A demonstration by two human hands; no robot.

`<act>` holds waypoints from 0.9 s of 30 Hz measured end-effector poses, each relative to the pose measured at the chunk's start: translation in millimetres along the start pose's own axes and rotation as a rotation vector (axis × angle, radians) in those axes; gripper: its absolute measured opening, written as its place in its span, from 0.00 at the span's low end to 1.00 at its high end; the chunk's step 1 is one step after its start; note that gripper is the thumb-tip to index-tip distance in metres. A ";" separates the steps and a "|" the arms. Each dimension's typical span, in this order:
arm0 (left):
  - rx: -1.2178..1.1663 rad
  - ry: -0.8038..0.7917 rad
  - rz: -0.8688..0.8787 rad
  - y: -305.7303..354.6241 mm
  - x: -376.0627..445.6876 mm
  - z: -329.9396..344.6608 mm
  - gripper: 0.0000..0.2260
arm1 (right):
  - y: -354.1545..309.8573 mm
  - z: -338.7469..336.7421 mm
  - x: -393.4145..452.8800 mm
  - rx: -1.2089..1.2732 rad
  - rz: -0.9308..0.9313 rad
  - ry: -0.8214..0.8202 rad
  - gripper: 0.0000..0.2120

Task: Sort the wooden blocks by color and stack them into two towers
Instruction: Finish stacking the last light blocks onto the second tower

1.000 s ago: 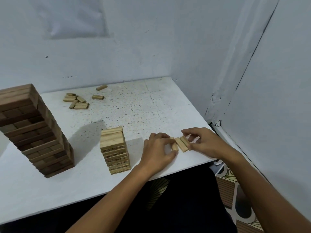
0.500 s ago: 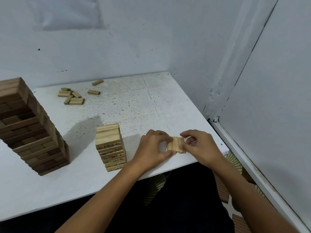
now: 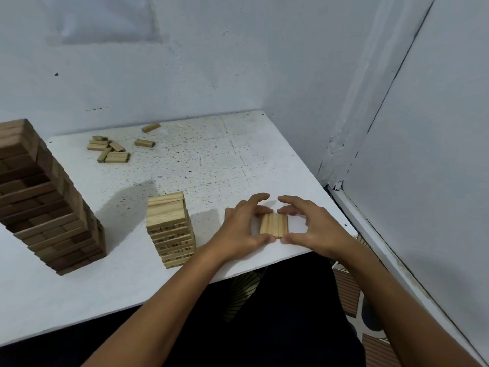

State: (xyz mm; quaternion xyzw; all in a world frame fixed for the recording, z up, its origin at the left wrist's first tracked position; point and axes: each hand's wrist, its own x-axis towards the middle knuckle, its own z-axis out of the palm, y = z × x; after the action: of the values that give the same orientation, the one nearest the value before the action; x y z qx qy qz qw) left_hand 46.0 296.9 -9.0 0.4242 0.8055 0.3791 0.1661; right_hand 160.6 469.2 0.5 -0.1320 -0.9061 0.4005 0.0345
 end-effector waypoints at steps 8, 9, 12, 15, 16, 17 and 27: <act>-0.050 0.015 -0.023 2.1 0.9 -2.3 0.34 | 3.7 4.4 -0.5 0.019 -0.029 0.024 0.37; -0.050 0.020 -0.022 3.2 1.0 -2.5 0.33 | 3.5 4.7 -0.3 0.025 -0.035 0.028 0.37; -0.047 0.023 -0.026 7.0 0.6 -2.7 0.32 | 4.3 4.4 -0.8 0.037 -0.059 0.040 0.35; -0.061 0.003 -0.041 16.2 0.0 -1.5 0.31 | 3.5 -1.0 -4.4 0.049 -0.081 0.042 0.34; -0.062 0.011 -0.038 21.4 -2.3 -3.7 0.31 | -0.7 -3.7 -6.3 0.059 -0.098 0.046 0.33; -0.058 0.015 -0.031 26.1 -2.9 -5.1 0.30 | -3.9 -7.2 -7.4 0.069 -0.109 0.050 0.32; 0.072 0.153 0.124 80.5 -28.0 -84.3 0.27 | -87.3 -44.7 -0.4 0.099 -0.339 0.072 0.29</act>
State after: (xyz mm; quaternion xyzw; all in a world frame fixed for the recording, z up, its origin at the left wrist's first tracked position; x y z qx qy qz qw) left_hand 57.7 263.0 105.4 0.4487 0.8011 0.3908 0.0648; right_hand 150.1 444.9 94.9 0.0105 -0.8928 0.4279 0.1402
